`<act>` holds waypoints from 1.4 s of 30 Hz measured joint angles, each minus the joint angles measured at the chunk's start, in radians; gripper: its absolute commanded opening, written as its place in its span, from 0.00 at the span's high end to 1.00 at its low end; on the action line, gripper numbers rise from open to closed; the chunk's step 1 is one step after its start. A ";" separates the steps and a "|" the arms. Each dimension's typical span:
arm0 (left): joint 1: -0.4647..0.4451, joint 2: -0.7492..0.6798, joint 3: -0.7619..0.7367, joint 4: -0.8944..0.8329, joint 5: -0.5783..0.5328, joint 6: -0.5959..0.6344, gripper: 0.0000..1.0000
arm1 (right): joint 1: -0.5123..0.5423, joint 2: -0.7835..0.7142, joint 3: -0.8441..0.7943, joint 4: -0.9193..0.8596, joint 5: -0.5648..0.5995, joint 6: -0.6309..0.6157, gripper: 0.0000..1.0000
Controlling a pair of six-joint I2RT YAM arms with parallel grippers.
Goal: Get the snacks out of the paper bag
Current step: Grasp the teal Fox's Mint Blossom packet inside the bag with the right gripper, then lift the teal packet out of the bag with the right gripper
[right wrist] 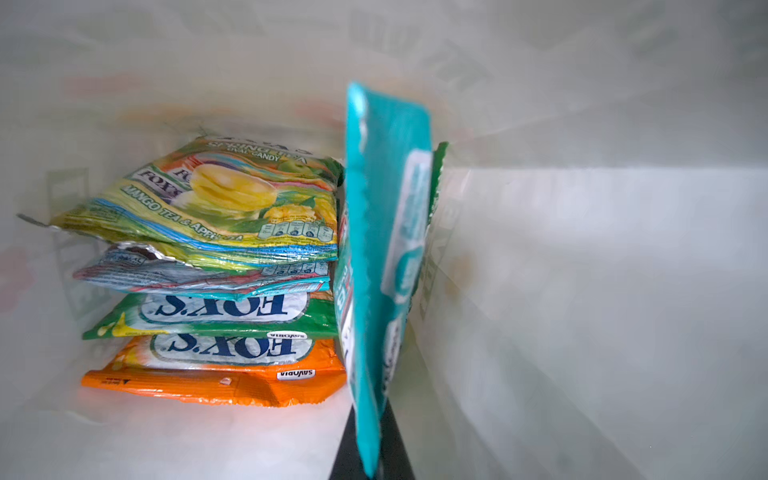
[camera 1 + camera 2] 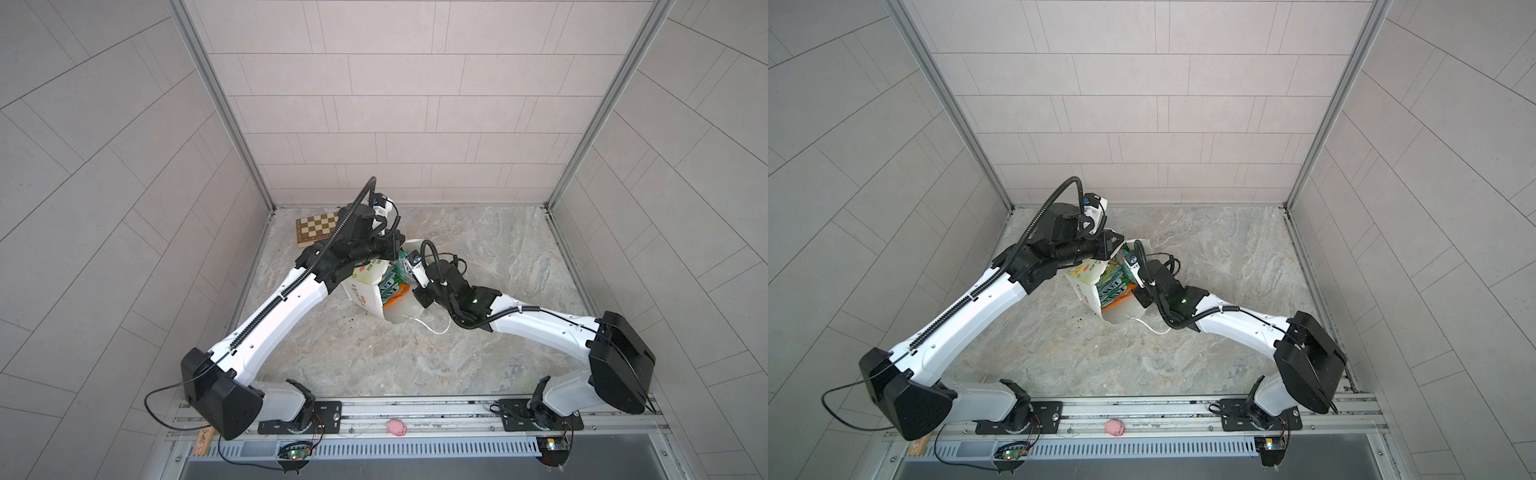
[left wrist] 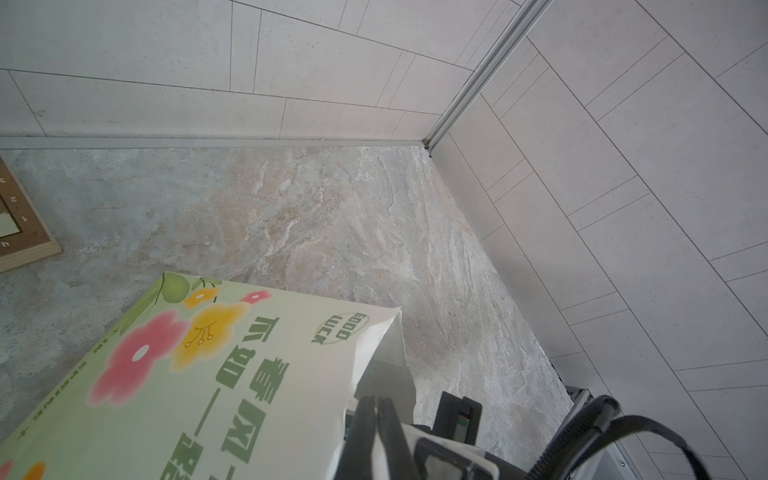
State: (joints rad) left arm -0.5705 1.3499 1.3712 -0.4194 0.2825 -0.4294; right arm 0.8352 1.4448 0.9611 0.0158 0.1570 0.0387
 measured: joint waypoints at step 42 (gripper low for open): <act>-0.011 -0.023 -0.042 0.026 0.004 0.000 1.00 | -0.399 -0.528 0.006 -0.291 -0.010 0.119 1.00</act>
State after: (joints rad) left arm -0.5812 1.3273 1.3289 -0.3931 0.2867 -0.4297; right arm 0.4362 0.9169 0.9676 -0.2749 0.1474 0.1574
